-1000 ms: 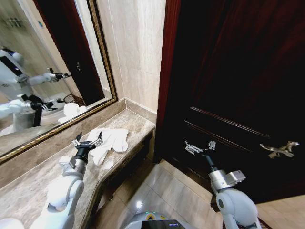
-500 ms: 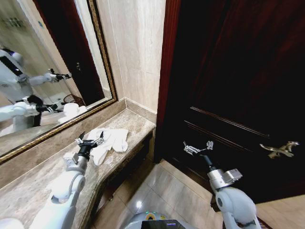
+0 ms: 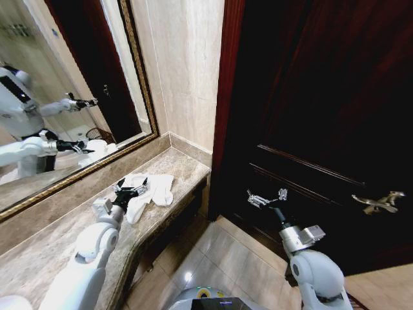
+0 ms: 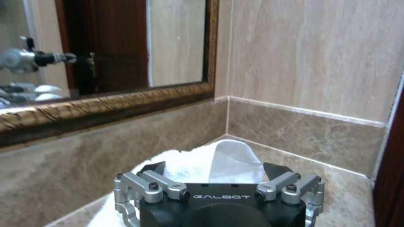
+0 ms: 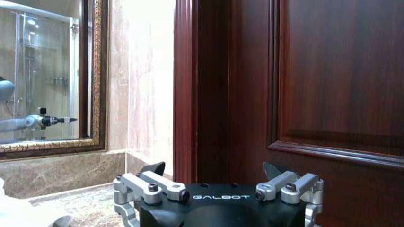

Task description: Discard the used towel into the hamper.

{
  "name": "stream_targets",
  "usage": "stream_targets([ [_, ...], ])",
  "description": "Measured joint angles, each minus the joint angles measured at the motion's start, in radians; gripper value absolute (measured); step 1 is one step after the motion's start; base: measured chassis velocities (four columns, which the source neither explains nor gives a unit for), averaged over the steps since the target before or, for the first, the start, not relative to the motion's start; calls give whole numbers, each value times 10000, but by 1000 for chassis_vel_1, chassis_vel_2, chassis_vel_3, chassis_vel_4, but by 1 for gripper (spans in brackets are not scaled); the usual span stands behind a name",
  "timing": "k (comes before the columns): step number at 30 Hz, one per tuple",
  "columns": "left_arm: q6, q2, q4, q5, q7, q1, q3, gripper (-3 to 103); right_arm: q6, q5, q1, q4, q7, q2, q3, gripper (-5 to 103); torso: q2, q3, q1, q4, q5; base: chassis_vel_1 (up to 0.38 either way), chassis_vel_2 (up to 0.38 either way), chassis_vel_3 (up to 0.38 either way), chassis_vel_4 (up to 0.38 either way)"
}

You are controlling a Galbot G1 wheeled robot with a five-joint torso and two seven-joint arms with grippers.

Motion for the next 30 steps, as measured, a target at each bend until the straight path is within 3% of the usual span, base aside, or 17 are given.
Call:
stream_targets([
  [6,570,-57,141,5,-118,-332,575,100,35,1,6,-58,6,-10,30,100,0,0,0,0,-1,0,0,0,0],
  [14,903,-185,400,239,-387,-553,938,100,132,23,-15,-168,7,-15,80,100,0,0,0,0,0,0,0,0,0],
  [21,1798,-305,493,309,-1150,-627,1056,100,247,28,-35,-321,5,6,70,100,0,0,0,0,1,0,0,0,0],
  [30,2069,-305,755,311,-1077,-896,1226,100,328,-30,15,-461,-11,43,42,100,1,-1,0,1,1,0,0,0,0],
])
